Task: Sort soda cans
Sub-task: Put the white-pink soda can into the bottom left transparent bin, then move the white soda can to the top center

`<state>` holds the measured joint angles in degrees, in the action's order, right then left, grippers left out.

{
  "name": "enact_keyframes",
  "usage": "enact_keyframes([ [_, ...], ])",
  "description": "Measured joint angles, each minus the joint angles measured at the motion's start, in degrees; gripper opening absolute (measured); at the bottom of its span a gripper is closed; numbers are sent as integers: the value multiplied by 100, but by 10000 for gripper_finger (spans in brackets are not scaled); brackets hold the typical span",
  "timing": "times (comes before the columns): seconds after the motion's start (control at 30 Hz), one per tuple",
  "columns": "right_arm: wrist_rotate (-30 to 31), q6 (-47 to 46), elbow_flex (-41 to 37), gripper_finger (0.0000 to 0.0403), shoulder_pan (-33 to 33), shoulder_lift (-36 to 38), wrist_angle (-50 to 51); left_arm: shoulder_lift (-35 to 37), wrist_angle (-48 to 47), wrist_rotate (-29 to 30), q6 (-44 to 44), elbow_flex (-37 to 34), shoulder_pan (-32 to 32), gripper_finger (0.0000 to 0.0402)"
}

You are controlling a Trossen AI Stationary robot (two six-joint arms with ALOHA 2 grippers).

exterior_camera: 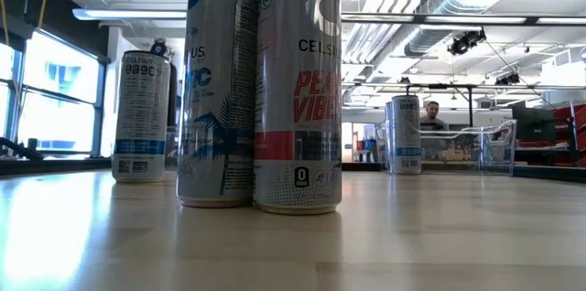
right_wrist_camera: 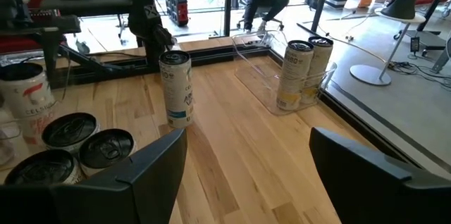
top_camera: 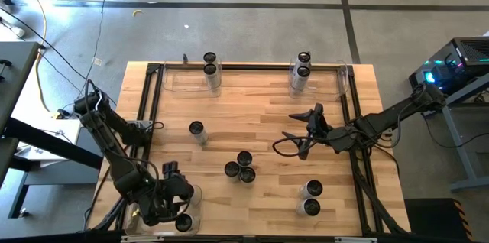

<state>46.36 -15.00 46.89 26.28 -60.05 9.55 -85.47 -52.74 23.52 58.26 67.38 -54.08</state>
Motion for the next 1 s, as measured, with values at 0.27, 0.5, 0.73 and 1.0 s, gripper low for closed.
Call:
enact_keyframes([
  [0.27,0,0,0,296,0,0,-1,0,2,-795,-222,463,263,302],
  [0.5,-1,0,0,296,0,0,4,2,-7,-719,-890,1080,387,303],
  [0.73,-1,-15,0,296,0,0,61,7,-14,520,-1574,1196,339,303],
  [1.0,-133,115,0,296,-42,-21,38,4,89,2776,-1911,697,531,303],
])
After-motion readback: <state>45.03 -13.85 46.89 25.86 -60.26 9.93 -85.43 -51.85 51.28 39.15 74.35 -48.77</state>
